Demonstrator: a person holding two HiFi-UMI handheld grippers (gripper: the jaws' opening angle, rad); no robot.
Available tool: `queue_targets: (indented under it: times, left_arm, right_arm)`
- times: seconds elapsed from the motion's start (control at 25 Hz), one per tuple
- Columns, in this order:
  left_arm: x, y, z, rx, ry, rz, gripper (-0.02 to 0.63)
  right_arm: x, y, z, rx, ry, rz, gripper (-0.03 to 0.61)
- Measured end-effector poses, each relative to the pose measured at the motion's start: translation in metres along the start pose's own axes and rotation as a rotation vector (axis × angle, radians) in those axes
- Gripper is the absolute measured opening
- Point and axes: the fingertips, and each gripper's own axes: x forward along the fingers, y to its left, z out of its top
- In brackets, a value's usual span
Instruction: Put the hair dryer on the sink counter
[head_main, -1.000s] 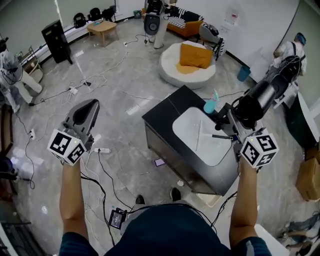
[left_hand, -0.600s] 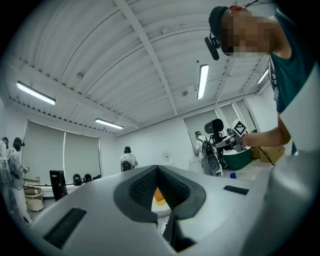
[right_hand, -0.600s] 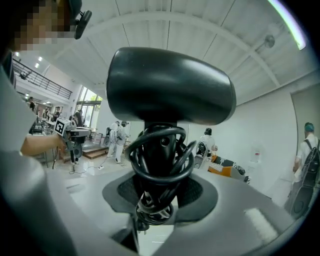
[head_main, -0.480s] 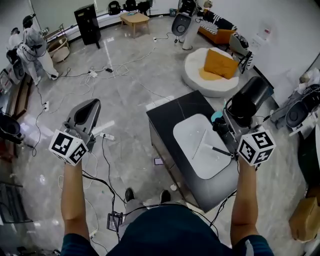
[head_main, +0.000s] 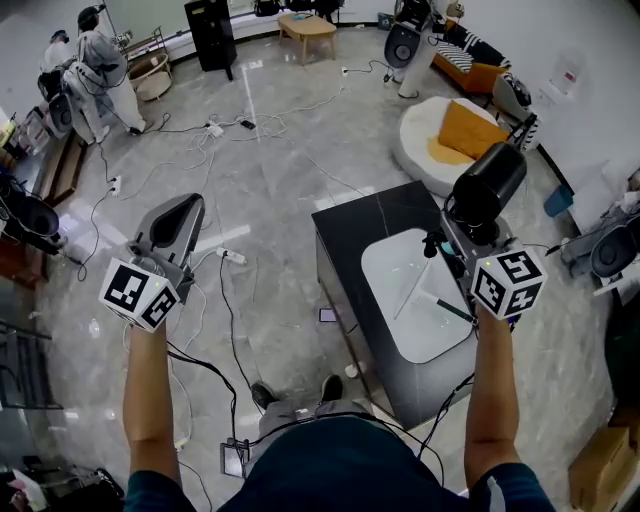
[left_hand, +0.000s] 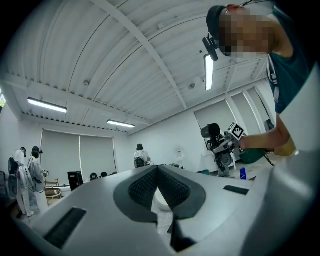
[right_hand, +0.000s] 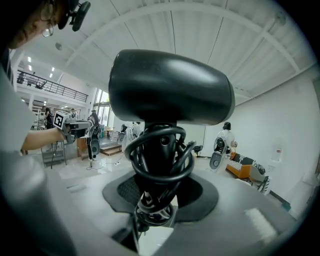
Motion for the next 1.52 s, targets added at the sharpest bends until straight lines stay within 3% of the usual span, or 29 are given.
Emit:
queue_targets:
  times: [0.52,0.84,1.52]
  left_arm:
    - [-0.005,0.022,-0.058,-0.052,0.055,0.026,0.005]
    - [0.001,0.028,-0.109,-0.12,0.085,0.055,0.004]
    - [0.019,0.043,-0.192,-0.182,0.136,0.055,0.005]
  right_arm:
    - [0.086,0.029,-0.061,0.015,0.114,0.082,0.169]
    - [0.128,0.033,-0.115,0.045,0.184,0.109,0.167]
    - [0.204,0.038,-0.209,0.053,0.345,0.159,0.167]
